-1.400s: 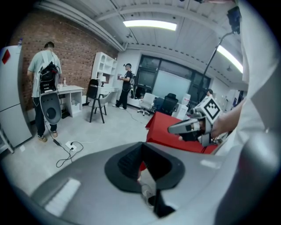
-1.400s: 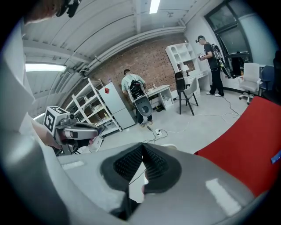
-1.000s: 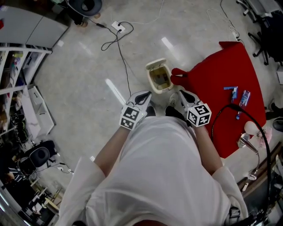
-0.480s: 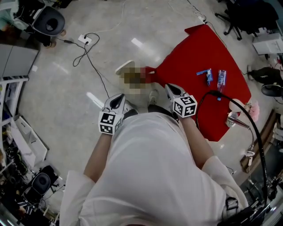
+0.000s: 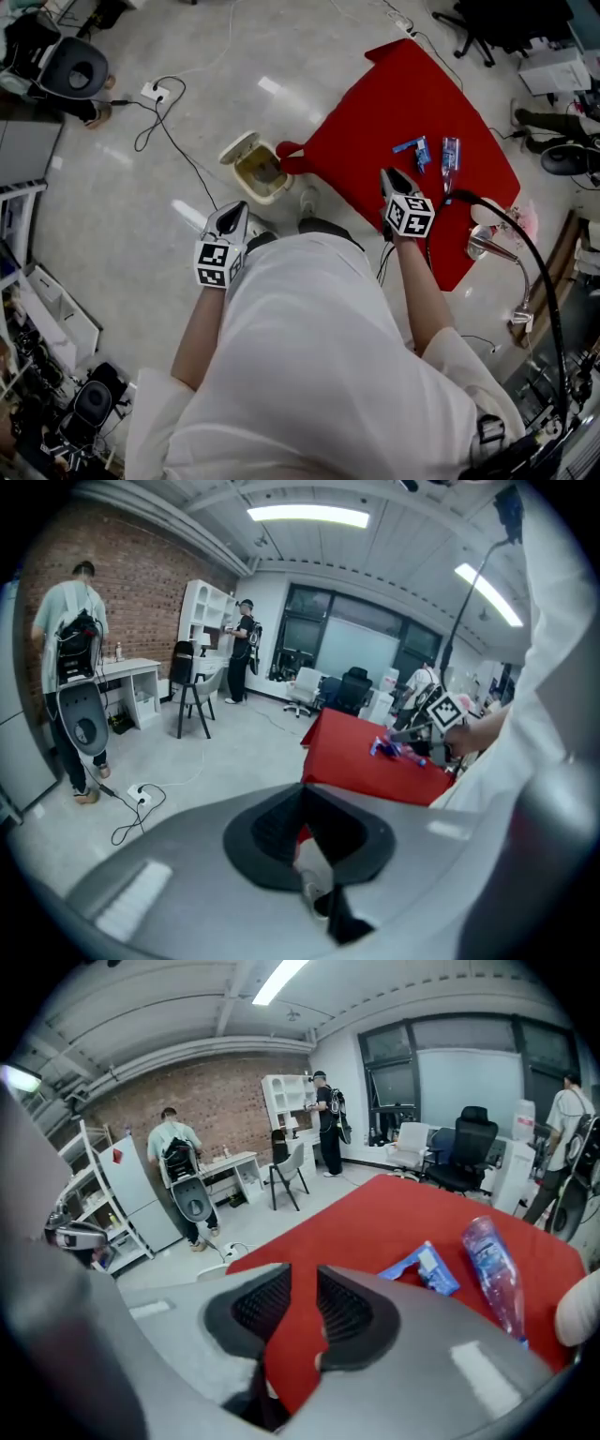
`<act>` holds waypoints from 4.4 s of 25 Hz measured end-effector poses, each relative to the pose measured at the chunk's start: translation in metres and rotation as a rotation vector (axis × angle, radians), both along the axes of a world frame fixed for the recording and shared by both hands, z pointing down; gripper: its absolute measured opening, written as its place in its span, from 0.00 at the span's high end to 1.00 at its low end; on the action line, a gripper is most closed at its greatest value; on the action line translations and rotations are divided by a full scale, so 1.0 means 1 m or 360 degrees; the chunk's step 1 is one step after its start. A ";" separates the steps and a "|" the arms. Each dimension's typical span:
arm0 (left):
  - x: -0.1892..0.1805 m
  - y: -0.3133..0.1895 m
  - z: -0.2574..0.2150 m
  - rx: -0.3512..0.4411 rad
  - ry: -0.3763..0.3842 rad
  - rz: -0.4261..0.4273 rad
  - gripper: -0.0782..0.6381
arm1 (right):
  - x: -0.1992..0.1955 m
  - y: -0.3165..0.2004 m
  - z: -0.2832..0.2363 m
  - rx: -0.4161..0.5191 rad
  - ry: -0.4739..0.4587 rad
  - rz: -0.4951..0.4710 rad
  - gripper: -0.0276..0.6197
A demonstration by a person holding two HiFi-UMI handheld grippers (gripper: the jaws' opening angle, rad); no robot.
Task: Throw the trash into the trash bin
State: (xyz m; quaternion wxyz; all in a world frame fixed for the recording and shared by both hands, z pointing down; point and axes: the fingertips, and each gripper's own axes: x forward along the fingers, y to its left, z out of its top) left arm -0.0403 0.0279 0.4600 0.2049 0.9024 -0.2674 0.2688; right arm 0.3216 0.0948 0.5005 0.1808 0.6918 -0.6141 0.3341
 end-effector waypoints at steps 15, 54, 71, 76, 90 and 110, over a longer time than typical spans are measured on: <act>0.030 -0.008 0.013 -0.0052 -0.0099 -0.0005 0.88 | 0.132 0.035 0.060 -0.0353 0.0284 0.0176 0.70; -0.017 0.012 0.023 -0.0053 -0.0067 -0.0206 0.88 | -0.040 -0.044 0.073 -0.0312 0.0145 -0.0439 0.95; -0.094 -0.001 0.034 -0.0162 -0.0078 -0.0392 0.88 | -0.253 -0.085 0.079 -0.0327 -0.0206 -0.1016 0.95; -0.108 -0.002 0.038 -0.0158 -0.0096 -0.0420 0.88 | -0.288 -0.084 0.092 -0.0367 -0.0322 -0.1088 0.95; -0.121 -0.024 0.097 0.0022 -0.0277 -0.0224 0.88 | -0.326 -0.109 0.212 -0.0515 -0.0382 -0.1073 0.95; -0.126 -0.015 0.203 -0.0138 -0.0255 -0.0263 0.88 | -0.334 -0.116 0.363 -0.0691 -0.0351 -0.0996 0.78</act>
